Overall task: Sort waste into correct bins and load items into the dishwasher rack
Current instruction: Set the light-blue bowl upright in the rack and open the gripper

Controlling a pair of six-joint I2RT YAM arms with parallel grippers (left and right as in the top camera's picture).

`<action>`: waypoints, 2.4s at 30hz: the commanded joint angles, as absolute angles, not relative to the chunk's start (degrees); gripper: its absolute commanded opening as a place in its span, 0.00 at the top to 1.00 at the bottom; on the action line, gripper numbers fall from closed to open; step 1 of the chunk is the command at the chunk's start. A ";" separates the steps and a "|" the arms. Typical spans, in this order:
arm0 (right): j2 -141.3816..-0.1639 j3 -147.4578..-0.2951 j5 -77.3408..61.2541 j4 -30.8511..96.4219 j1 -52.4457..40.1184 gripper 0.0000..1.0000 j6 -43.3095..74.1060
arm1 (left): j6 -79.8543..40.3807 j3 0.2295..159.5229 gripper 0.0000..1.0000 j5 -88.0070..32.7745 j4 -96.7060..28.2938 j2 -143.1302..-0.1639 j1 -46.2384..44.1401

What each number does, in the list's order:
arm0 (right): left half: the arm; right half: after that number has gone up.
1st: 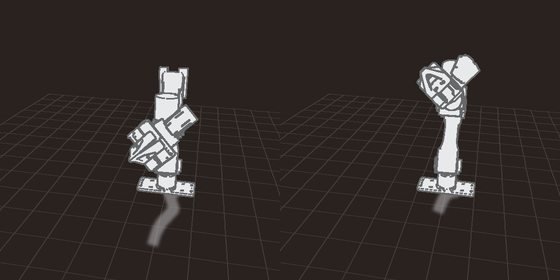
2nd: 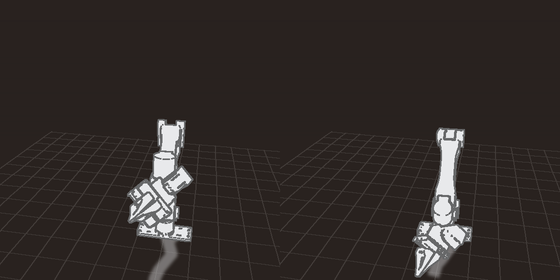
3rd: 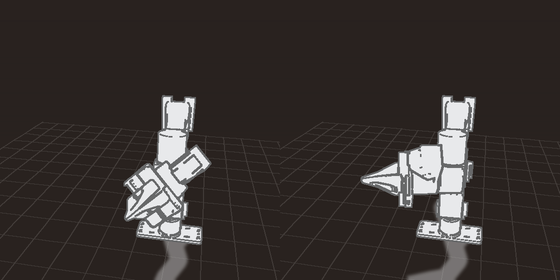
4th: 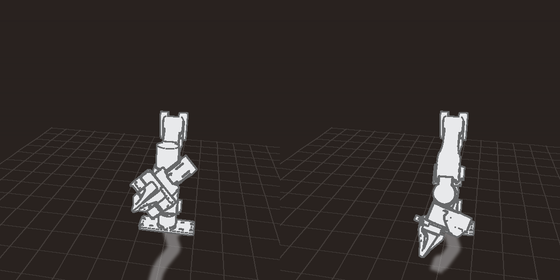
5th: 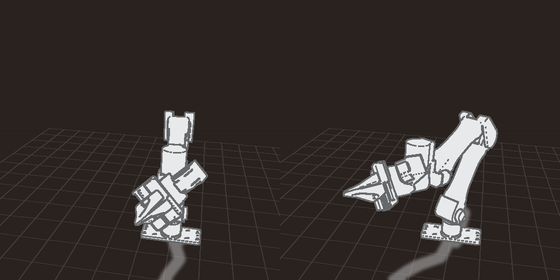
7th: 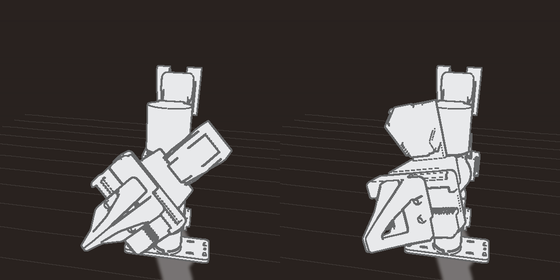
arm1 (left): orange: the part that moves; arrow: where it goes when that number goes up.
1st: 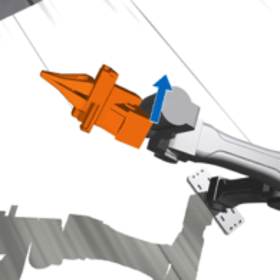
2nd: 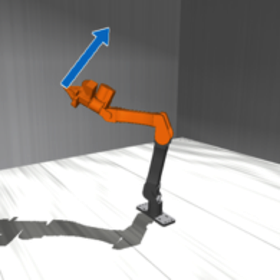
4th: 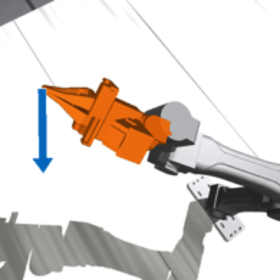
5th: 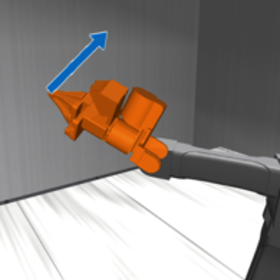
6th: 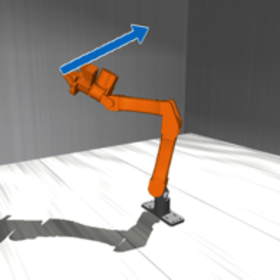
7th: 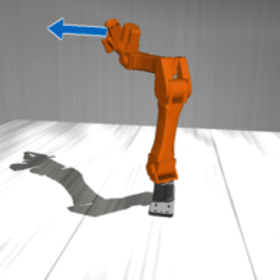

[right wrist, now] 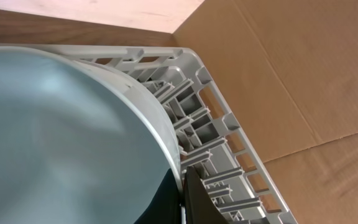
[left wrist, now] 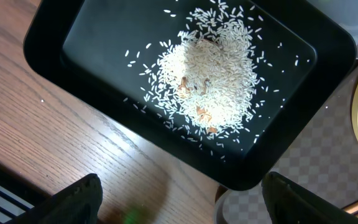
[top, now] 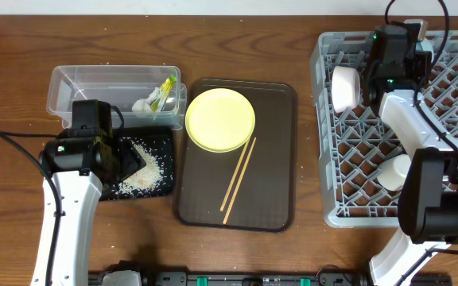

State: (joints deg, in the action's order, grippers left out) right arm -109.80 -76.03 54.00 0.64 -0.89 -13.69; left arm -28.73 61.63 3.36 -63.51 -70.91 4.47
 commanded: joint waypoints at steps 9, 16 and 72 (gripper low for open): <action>-110.56 -76.12 60.77 1.34 -2.92 0.99 -11.00 | -29.47 62.00 0.15 3.42 -63.94 -70.72 4.75; -110.50 -76.12 61.63 -11.68 -2.87 0.99 -23.35 | -29.50 62.00 0.15 3.42 -64.23 -70.72 4.75; -85.47 -76.12 18.15 37.41 -6.94 0.41 11.07 | -29.47 62.00 0.14 3.44 -64.47 -70.72 4.75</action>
State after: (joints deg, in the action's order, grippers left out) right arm -89.14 -75.90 32.29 35.66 -6.90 10.39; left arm -28.73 61.63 3.16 -64.16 -70.91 4.47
